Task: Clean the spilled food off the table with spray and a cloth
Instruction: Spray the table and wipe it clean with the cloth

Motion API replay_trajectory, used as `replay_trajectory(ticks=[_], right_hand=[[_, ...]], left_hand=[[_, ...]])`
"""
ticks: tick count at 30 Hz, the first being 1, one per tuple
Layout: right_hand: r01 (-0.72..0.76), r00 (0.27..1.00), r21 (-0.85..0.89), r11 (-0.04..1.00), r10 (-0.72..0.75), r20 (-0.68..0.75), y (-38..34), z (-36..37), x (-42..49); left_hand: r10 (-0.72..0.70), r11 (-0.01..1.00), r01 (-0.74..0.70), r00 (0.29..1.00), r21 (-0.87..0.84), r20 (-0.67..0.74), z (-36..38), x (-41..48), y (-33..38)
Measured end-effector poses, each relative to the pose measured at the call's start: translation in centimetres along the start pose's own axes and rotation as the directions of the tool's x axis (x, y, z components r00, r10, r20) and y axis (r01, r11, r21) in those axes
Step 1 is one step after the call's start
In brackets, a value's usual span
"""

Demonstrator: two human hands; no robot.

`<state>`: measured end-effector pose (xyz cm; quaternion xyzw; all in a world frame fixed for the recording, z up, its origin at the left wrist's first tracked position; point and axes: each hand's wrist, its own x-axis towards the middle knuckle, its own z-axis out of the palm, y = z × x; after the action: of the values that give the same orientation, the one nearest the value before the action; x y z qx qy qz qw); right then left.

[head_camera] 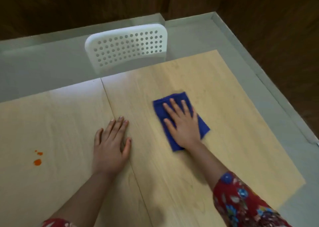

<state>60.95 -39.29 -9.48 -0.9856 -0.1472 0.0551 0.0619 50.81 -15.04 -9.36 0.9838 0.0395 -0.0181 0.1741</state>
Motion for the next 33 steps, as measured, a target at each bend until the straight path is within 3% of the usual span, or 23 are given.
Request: replay_trajectory(ticks=[1, 3, 5, 6, 9, 12, 15, 17, 19, 20, 22, 24, 25, 27, 29, 31, 33], right_hand=[[-0.134, 0.991, 0.001, 0.991, 0.134, -0.007, 2.0, -0.2, 0.5], [-0.452, 0.892, 0.044, 0.891, 0.452, 0.008, 4.7, -1.1, 3.2], [-0.612, 0.791, 0.08, 0.787, 0.612, 0.025, 4.9, -1.7, 7.0], [-0.63, 0.776, 0.095, 0.771, 0.63, 0.035, 3.9, -1.8, 8.9], [-0.469, 0.883, 0.095, 0.878, 0.468, 0.035, -2.0, -1.4, 13.4], [-0.109, 0.994, 0.055, 0.992, 0.108, 0.03, -9.8, -0.3, 14.0], [0.291, 0.955, 0.028, 0.956, -0.292, 0.047, -14.0, 0.8, 7.9], [0.427, 0.903, 0.041, 0.903, -0.428, 0.034, -12.4, 1.5, 2.4], [0.392, 0.919, 0.032, 0.919, -0.393, 0.028, -8.0, 1.7, -1.2], [0.309, 0.951, 0.002, 0.951, -0.309, 0.014, -5.3, 1.5, -1.9], [0.023, 1.0, -0.02, 1.0, -0.023, -0.008, -0.9, 0.5, -0.9], [-0.236, 0.972, 0.022, 0.971, 0.236, 0.011, 0.4, -0.3, 1.3], [-0.292, 0.956, 0.043, 0.955, 0.291, 0.023, -0.2, -0.5, 2.3], [-0.231, 0.973, 0.051, 0.972, 0.23, 0.025, -3.0, -0.1, 2.8], [0.005, 1.0, 0.04, 0.999, -0.006, 0.029, -6.4, 0.7, 0.3], [0.249, 0.968, 0.036, 0.968, -0.25, 0.028, -8.8, 1.6, -5.8], [0.35, 0.935, 0.019, 0.937, -0.35, 0.054, -8.1, 1.9, -13.1]], left_hand=[[-0.003, 1.0, 0.003, 1.0, 0.006, 0.0, 0.0, 0.0, 0.0], [-0.005, 1.0, 0.005, 1.0, 0.017, -0.002, 0.0, 0.0, 0.0], [-0.001, 1.0, 0.001, 1.0, 0.004, -0.011, 0.0, 0.0, 0.0], [0.007, 1.0, -0.007, 1.0, -0.015, -0.013, 0.0, 0.0, 0.0], [-0.001, 0.994, -0.002, 1.0, -0.107, -0.031, 0.1, -0.2, -0.2], [-0.103, 0.978, 0.076, 0.987, -0.196, -0.127, -0.1, -0.2, -0.3], [-0.149, 0.961, 0.09, 0.965, -0.261, -0.216, -0.4, -0.3, 0.0], [-0.168, 0.948, 0.084, 0.951, -0.306, -0.259, -0.3, -0.2, -0.1], [-0.204, 0.93, 0.105, 0.944, -0.351, -0.258, -0.5, -0.3, -0.3], [-0.207, 0.93, 0.116, 0.949, -0.348, -0.237, -0.7, -0.6, -0.2], [-0.196, 0.945, 0.136, 0.963, -0.298, -0.183, -1.0, -1.4, 0.2], [-0.203, 0.952, 0.177, 0.976, -0.25, -0.08, -1.2, -3.3, 0.6], [-0.201, 0.952, 0.191, 0.979, -0.24, -0.018, -1.2, -4.6, 0.6], [-0.147, 0.958, 0.162, 0.986, -0.235, 0.081, -1.1, -7.6, 0.7], [-0.073, 0.975, 0.112, 0.977, -0.191, 0.198, -0.9, -10.5, 0.9], [-0.05, 0.99, 0.091, 0.942, -0.11, 0.333, -0.9, -12.7, 1.3], [-0.039, 0.998, 0.055, 0.903, -0.025, 0.428, -1.1, -13.6, 1.6]])
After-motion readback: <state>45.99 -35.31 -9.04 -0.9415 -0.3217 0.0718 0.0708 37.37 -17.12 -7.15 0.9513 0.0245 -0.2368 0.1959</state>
